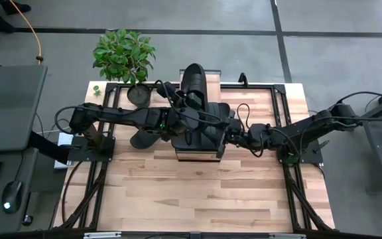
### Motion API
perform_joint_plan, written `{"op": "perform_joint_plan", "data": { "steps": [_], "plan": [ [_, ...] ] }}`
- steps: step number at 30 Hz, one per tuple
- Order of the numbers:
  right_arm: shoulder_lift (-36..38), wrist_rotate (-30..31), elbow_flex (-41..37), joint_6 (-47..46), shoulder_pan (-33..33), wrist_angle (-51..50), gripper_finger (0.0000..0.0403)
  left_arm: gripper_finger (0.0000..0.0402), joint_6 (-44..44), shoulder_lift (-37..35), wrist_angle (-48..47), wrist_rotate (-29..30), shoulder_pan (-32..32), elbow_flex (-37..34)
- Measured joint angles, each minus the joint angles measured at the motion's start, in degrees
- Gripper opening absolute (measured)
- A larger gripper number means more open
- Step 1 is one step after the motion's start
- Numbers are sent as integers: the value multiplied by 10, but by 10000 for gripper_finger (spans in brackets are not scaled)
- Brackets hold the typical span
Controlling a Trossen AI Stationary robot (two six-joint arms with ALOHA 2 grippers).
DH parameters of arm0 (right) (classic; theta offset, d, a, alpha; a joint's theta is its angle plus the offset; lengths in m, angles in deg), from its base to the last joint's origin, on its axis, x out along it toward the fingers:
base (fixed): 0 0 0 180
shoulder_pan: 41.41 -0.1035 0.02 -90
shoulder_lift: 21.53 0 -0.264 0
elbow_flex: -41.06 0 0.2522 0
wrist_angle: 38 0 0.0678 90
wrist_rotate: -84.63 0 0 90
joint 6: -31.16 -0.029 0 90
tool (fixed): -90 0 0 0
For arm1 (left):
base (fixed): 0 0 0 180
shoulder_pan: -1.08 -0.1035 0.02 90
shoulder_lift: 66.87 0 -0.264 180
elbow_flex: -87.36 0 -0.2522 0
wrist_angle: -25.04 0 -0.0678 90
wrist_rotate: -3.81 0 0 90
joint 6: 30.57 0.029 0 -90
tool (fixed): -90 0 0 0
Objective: Pick and place slides into the shelf
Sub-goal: Put the bottom black slipper on the shelf
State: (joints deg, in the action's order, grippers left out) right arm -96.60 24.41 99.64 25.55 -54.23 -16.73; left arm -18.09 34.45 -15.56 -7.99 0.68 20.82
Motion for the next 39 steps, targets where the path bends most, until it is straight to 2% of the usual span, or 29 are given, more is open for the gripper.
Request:
{"op": "perform_joint_plan", "data": {
  "steps": [10,39],
  "plan": [
    [0,-9,0,-66,0,-9,193,10,8,2,-2,20,0,0],
    [0,-43,-1,-96,4,-5,193,10,10,24,-17,52,-3,1]
  ]
}}
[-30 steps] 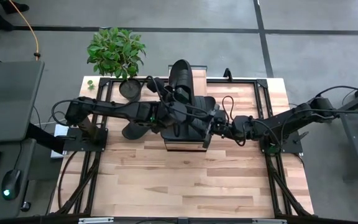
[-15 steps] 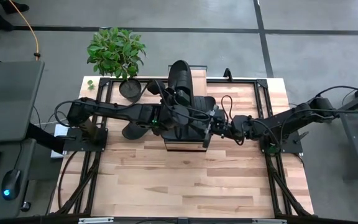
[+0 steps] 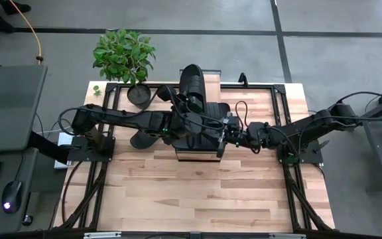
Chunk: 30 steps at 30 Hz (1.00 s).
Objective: Pick and place slides into the shelf
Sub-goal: Put the bottom black slipper on the shelf
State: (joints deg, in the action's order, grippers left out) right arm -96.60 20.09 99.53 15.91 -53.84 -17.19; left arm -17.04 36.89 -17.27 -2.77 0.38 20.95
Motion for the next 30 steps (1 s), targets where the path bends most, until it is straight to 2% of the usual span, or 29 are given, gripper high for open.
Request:
{"op": "perform_joint_plan", "data": {
  "steps": [10,14,22,25,30],
  "plan": [
    [0,-41,0,-17,0,4,193,10,-2,0,-19,-3,1,0],
    [3,-48,0,-19,0,2,193,10,6,-1,-16,26,1,0],
    [4,-42,0,7,0,-9,194,10,10,3,-19,-1,1,0],
    [4,-40,0,4,5,-24,205,10,12,4,-23,0,0,-1],
    [2,-45,0,-27,19,-21,247,10,22,4,-13,2,-4,-2]
  ]
}}
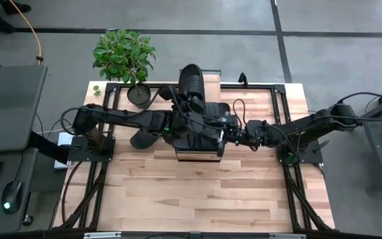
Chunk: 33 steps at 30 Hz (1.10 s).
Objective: Pick and place slides into the shelf
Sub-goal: Put the bottom black slipper on the shelf
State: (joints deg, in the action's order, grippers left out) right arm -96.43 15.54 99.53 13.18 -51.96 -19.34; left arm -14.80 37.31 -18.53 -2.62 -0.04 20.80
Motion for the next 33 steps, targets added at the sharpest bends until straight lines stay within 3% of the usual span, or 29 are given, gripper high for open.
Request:
{"op": "perform_joint_plan", "data": {
  "steps": [9,21,26,33],
  "plan": [
    [0,40,0,-14,36,38,272,10,7,-1,43,-62,-37,0],
    [0,43,0,-26,85,51,270,10,63,0,104,-63,-33,0],
    [-1,46,0,-11,85,50,246,10,65,-1,104,-72,-31,0],
    [-1,42,0,6,85,48,169,10,68,-2,99,-85,-30,0]
  ]
}}
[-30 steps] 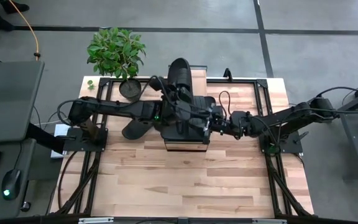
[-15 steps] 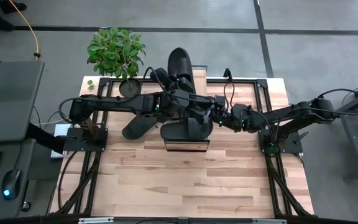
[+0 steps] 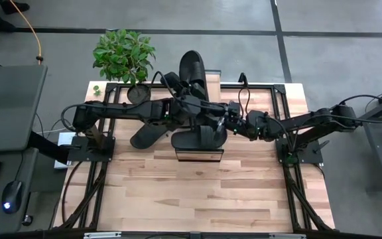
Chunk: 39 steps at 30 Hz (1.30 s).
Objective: Pick and place slides into the shelf
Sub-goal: Put the bottom black slipper on the shelf
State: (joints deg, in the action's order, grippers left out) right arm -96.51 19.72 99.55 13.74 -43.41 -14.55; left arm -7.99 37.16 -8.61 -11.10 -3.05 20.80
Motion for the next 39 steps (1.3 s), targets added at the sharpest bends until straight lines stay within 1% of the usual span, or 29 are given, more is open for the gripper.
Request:
{"op": "perform_joint_plan", "data": {
  "steps": [3,6,9,13,16,23,25,29,31,34,36,39],
  "plan": [
    [0,-3,0,9,1,-5,135,10,-1,0,-7,0,1,0],
    [0,-7,0,9,1,-13,110,10,-3,0,-17,0,1,0],
    [0,-10,0,10,1,-22,96,10,-5,0,-27,-2,2,0],
    [0,-14,0,13,1,-34,92,18,-9,-3,-43,-4,2,0],
    [0,-16,0,14,1,-39,91,46,-21,-5,-55,-8,2,0],
    [7,-17,4,27,3,-33,90,158,-56,-33,-96,-18,5,-2],
    [13,-17,4,28,6,-39,89,188,-63,-43,-122,-20,12,-1],
    [30,-21,4,28,17,-52,88,233,-65,-67,-151,-25,35,-2],
    [49,-36,5,28,30,-82,88,247,-65,-80,-161,-30,52,-2],
    [81,-84,5,6,57,-142,87,258,-65,-103,-183,-28,86,-2],
    [104,-119,5,-1,78,-183,87,259,-66,-120,-197,-24,110,-1],
    [140,-161,4,6,112,-219,87,254,-76,-142,-229,-32,143,-1]
  ]
}}
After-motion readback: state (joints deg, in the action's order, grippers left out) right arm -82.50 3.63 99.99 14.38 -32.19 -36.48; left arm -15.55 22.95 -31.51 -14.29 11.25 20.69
